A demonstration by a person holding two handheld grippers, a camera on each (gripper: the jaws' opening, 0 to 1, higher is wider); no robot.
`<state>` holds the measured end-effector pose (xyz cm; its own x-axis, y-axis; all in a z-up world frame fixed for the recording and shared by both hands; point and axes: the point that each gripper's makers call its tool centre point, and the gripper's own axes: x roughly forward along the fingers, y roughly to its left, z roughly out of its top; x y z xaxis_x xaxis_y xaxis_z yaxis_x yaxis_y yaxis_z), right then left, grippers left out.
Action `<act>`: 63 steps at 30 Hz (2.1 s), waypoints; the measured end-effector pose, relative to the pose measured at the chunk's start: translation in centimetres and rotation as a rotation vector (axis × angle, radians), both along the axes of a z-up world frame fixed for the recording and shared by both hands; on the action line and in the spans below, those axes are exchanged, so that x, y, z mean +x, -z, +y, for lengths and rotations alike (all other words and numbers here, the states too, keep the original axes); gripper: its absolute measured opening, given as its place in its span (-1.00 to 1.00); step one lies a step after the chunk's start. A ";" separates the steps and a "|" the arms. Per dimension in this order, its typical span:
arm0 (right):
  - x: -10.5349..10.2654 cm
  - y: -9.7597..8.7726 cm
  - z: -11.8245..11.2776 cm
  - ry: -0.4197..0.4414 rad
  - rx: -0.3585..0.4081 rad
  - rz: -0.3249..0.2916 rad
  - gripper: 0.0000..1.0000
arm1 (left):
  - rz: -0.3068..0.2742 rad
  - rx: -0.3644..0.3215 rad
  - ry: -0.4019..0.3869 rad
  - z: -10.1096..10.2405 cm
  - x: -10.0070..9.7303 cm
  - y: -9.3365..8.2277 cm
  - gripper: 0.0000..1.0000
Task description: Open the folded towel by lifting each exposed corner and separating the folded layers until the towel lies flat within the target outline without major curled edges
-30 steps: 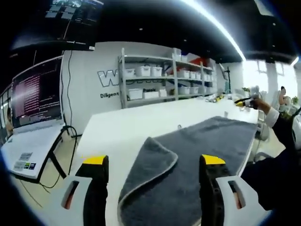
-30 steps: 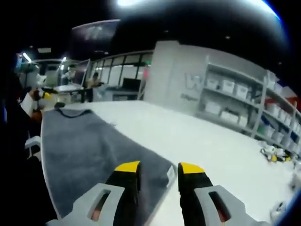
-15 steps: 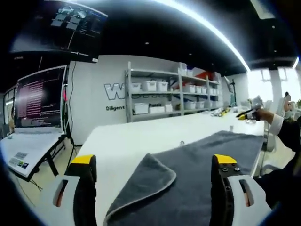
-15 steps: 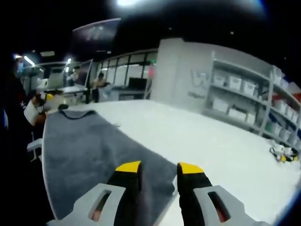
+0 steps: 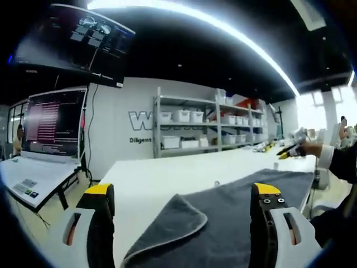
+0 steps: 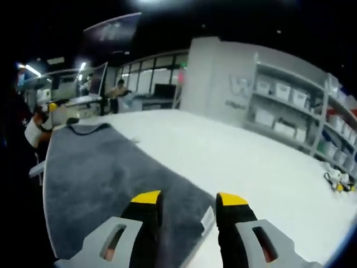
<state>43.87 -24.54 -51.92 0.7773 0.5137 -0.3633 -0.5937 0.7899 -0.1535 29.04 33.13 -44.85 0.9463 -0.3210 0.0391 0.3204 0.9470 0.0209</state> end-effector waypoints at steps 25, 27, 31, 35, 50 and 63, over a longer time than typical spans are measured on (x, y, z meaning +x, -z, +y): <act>5.0 2.5 -0.9 0.057 -0.095 0.065 -0.76 | 0.015 0.053 -0.021 -1.2 -0.6 -0.4 1.00; 5.2 2.8 -0.9 0.059 -0.096 0.072 -0.77 | 0.024 0.055 -0.022 -1.1 -0.6 -0.2 1.00; 5.4 3.7 -1.0 0.064 -0.107 0.092 -0.81 | 0.039 0.064 -0.028 -1.0 -0.4 0.3 0.99; 5.4 4.2 -1.0 0.071 -0.115 0.099 -0.89 | 0.060 0.077 -0.030 -0.8 -0.2 0.9 0.99; 5.0 6.5 -0.3 0.059 -0.155 0.146 -1.00 | 0.088 0.094 0.000 -1.8 0.0 1.6 0.98; 4.6 8.4 -0.6 0.052 -0.227 0.177 -1.00 | 0.130 0.122 0.026 -2.5 0.0 2.6 0.98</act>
